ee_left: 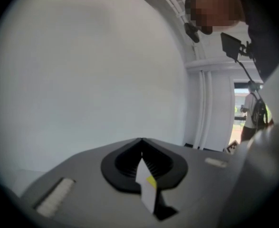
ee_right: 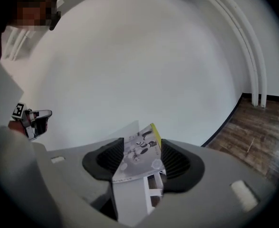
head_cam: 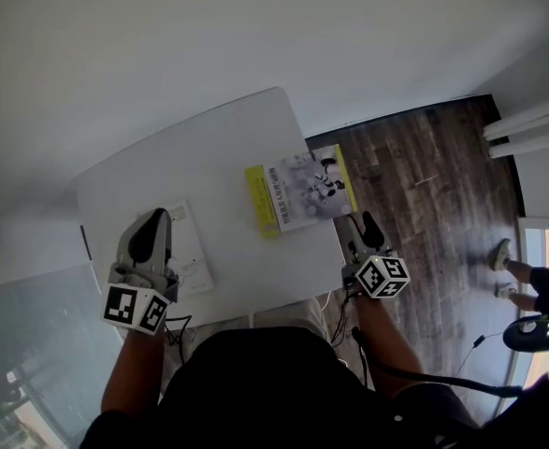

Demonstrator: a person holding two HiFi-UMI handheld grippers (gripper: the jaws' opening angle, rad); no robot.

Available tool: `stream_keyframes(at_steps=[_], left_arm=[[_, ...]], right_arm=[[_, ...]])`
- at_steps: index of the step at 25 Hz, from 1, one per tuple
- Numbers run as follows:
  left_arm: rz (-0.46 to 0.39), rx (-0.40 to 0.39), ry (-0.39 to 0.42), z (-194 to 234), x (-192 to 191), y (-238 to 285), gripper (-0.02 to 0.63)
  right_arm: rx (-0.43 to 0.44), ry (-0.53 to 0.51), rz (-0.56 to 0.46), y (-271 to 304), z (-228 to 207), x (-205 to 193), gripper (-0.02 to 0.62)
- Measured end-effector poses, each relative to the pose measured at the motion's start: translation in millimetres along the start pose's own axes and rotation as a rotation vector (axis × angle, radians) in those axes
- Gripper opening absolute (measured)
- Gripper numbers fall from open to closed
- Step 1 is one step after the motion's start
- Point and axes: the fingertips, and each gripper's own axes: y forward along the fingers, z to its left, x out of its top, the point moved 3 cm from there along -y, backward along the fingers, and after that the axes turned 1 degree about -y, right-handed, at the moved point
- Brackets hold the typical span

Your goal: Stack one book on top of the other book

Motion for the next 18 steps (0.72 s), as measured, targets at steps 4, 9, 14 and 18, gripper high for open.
stream_keyframes(at_steps=[4,9,14,18], left_arm=[[0.006,0.023,0.006,4,0,5,0.006],[0.027,0.044,0.015,3,-6,9,0.005],[0.05,0.058,0.025,5,-7,10,0.006],[0.067,0.065,0.03,6,-6,12,0.005]], right_arm=[[-0.005,0.027,0.047,13,-15,-9,0.298],[0.0,0.06,0.092,28,-34,-21,0.307],[0.069,0.07,0.138,45,-38,-28,0.334],[0.129,0.099,0.176,56,-37,-30,0.354]])
